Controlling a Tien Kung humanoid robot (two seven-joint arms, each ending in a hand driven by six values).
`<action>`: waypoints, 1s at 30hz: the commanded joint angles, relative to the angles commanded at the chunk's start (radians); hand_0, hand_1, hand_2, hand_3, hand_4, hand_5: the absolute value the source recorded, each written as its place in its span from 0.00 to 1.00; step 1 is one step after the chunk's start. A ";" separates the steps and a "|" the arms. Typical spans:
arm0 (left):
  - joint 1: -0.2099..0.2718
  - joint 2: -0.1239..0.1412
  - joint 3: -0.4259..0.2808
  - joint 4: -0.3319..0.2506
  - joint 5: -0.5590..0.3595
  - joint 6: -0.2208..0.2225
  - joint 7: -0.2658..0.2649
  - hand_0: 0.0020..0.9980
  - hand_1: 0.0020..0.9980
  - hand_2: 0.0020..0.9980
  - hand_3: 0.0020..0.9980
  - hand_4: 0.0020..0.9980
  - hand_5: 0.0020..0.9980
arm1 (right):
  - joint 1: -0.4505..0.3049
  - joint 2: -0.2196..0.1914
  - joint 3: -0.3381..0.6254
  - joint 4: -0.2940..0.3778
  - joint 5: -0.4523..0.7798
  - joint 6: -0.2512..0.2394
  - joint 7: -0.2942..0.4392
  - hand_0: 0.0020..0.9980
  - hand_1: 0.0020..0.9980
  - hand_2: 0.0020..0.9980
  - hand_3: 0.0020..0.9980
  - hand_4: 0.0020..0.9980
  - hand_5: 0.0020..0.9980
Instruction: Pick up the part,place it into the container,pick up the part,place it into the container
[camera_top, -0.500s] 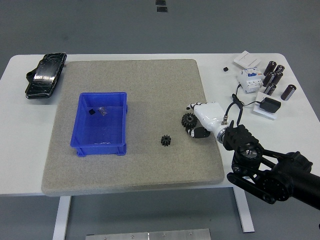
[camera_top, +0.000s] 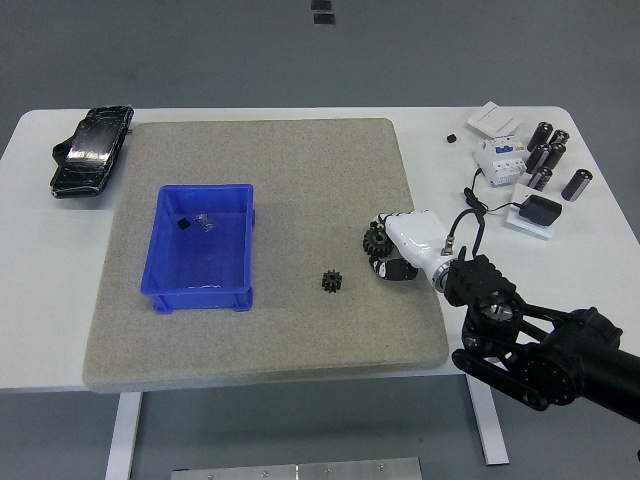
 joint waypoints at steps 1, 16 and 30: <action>0.000 0.000 0.000 0.000 0.000 0.000 0.000 0.68 0.63 0.61 0.59 0.69 0.27 | 0.000 0.000 -0.001 -0.001 0.002 0.000 0.001 0.31 0.45 0.56 0.68 0.64 0.38; 0.003 0.000 0.000 0.000 0.000 0.000 0.001 0.68 0.64 0.61 0.59 0.70 0.27 | 0.001 -0.003 -0.010 -0.005 0.031 -0.035 0.023 0.28 0.42 0.47 0.67 0.49 0.30; 0.013 -0.003 -0.005 -0.002 0.005 0.000 0.005 0.68 0.64 0.61 0.59 0.70 0.28 | 0.025 0.029 0.003 0.047 0.037 -0.084 0.029 0.26 0.42 0.45 0.55 0.43 0.19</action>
